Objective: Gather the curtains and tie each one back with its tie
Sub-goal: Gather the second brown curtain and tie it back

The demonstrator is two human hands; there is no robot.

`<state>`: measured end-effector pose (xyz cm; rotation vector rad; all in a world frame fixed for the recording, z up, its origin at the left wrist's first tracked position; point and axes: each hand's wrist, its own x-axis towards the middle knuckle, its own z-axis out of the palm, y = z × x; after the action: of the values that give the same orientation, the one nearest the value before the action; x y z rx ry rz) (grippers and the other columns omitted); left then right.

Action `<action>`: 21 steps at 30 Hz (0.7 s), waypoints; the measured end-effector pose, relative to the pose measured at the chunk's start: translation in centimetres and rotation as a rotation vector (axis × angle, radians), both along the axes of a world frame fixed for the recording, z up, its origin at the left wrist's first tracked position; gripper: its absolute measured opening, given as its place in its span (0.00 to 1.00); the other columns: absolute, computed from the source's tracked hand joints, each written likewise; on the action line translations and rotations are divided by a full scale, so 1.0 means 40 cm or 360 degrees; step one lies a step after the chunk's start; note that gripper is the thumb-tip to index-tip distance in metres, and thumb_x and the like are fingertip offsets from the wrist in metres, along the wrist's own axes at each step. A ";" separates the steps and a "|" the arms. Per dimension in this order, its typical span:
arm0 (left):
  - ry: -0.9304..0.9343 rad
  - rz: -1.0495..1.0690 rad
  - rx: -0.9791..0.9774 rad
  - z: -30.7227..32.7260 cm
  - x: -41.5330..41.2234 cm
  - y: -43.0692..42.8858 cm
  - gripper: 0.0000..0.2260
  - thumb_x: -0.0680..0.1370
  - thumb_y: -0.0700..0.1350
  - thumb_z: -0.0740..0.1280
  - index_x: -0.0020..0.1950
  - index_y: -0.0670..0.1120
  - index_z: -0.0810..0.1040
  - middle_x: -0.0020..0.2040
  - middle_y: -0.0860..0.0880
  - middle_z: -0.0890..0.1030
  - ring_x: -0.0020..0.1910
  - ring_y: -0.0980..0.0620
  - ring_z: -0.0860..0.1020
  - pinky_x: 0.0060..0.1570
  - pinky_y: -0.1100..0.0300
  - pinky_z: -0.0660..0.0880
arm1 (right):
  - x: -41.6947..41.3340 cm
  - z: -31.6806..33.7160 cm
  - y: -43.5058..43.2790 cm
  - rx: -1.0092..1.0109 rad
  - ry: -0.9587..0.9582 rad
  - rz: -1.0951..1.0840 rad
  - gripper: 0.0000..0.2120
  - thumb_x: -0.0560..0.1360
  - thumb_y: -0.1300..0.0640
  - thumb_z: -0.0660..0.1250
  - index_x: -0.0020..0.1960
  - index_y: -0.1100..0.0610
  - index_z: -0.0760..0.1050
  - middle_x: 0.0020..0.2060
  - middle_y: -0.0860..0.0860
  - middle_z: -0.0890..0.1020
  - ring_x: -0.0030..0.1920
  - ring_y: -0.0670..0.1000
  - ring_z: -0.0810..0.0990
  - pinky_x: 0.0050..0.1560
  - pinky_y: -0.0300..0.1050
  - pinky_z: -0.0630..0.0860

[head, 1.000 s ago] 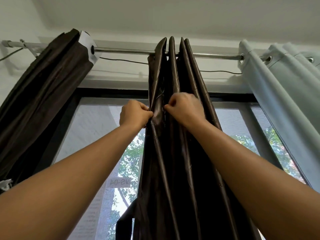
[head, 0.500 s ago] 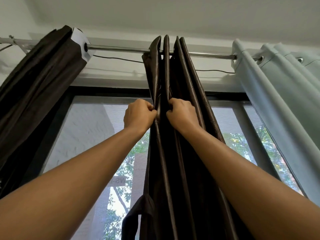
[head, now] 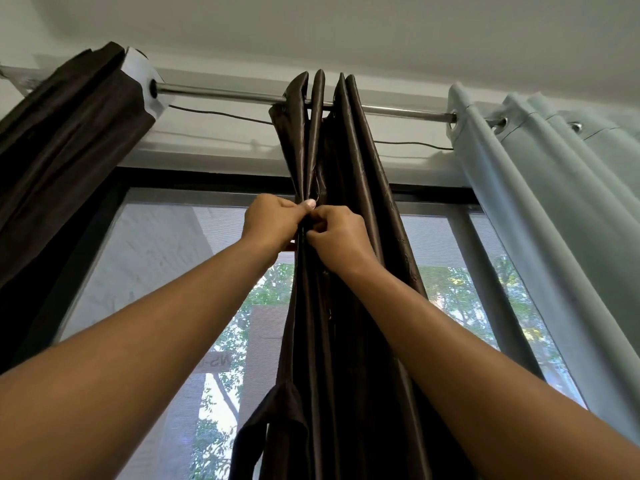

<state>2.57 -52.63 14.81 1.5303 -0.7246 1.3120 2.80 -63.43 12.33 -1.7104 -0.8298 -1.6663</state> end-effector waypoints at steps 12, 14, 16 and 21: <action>-0.0125 0.0609 0.0174 -0.006 0.011 -0.029 0.08 0.75 0.39 0.67 0.44 0.34 0.82 0.41 0.41 0.80 0.46 0.38 0.81 0.50 0.43 0.79 | -0.018 0.046 -0.127 0.0300 -0.0025 -0.0988 0.12 0.75 0.61 0.65 0.57 0.60 0.71 0.56 0.57 0.74 0.55 0.59 0.73 0.43 0.44 0.63; -0.0122 0.0651 0.0180 -0.008 0.010 -0.035 0.07 0.75 0.39 0.66 0.41 0.39 0.82 0.41 0.46 0.75 0.47 0.38 0.81 0.50 0.43 0.79 | -0.011 0.046 -0.130 0.0291 0.0078 -0.0941 0.05 0.74 0.66 0.62 0.50 0.61 0.73 0.50 0.58 0.77 0.49 0.59 0.75 0.39 0.45 0.65; -0.0111 0.0659 0.0186 -0.011 0.008 -0.038 0.07 0.76 0.38 0.65 0.39 0.46 0.78 0.41 0.46 0.73 0.48 0.37 0.81 0.51 0.43 0.79 | -0.011 0.041 -0.124 0.0243 0.0006 -0.0841 0.05 0.74 0.67 0.61 0.41 0.60 0.70 0.43 0.58 0.77 0.44 0.60 0.76 0.37 0.45 0.65; -0.0098 0.0531 0.0126 -0.006 0.014 -0.033 0.08 0.77 0.42 0.68 0.44 0.40 0.84 0.45 0.42 0.84 0.45 0.39 0.82 0.50 0.45 0.80 | -0.001 0.022 -0.055 -0.0001 -0.0194 -0.0718 0.04 0.75 0.62 0.60 0.43 0.59 0.73 0.44 0.57 0.79 0.46 0.60 0.77 0.38 0.45 0.64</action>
<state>3.11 -53.96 14.58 1.7344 -0.5811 1.5975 2.78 -65.65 13.21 -1.9115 -0.5183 -2.0801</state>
